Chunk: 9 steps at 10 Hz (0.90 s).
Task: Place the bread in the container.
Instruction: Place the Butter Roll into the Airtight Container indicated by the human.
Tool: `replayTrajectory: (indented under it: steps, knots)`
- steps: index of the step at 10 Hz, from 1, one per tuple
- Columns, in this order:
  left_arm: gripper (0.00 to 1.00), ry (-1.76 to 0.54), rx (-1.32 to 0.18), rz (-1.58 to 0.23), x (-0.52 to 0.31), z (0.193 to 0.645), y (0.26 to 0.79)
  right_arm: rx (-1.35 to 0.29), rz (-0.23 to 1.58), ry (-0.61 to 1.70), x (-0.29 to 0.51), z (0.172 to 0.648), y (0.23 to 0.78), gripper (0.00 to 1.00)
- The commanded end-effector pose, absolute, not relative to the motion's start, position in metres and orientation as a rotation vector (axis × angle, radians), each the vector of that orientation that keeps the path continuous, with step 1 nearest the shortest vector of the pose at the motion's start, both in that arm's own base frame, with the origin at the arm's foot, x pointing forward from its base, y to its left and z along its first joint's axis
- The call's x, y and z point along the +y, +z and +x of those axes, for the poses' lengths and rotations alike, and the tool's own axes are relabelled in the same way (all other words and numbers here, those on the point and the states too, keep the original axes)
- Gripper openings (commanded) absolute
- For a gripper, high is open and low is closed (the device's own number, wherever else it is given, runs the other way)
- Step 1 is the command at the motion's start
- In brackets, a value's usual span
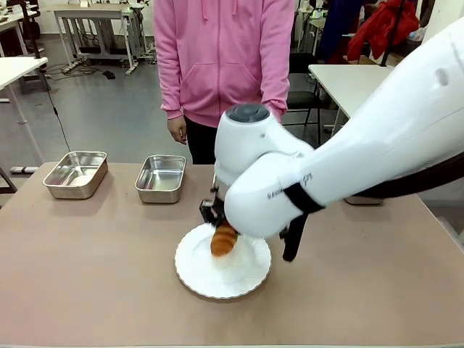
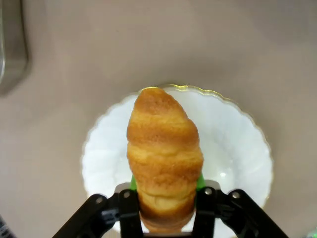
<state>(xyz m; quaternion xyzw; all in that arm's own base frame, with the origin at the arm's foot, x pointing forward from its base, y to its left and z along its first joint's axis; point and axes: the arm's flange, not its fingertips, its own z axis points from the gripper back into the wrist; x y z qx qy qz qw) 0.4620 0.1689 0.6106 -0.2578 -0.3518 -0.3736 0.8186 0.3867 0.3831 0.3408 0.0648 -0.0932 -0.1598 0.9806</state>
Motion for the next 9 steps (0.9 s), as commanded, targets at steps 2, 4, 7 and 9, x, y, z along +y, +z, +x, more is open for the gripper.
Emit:
replayTrajectory:
  steps: [2, 4, 7, 9]
  knots:
    - [1.0, -0.809, -0.758, -0.551, 0.168, 0.461, 0.612, -0.2, 0.177, -0.252, 0.348, 0.436, 0.41, 0.44]
    - [1.0, -0.809, -0.758, -0.551, 0.168, 0.461, 0.612, -0.202, 0.17, -0.169, 0.323, 0.471, 0.443, 0.44]
    - [1.0, -0.809, -0.758, -0.551, 0.168, 0.461, 0.612, -0.163, 0.189, -0.046, 0.281, 0.531, 0.46, 0.44]
    - [1.0, -0.809, -0.758, -0.551, 0.168, 0.461, 0.612, -0.098, 0.187, 0.011, 0.259, 0.562, 0.453, 0.44]
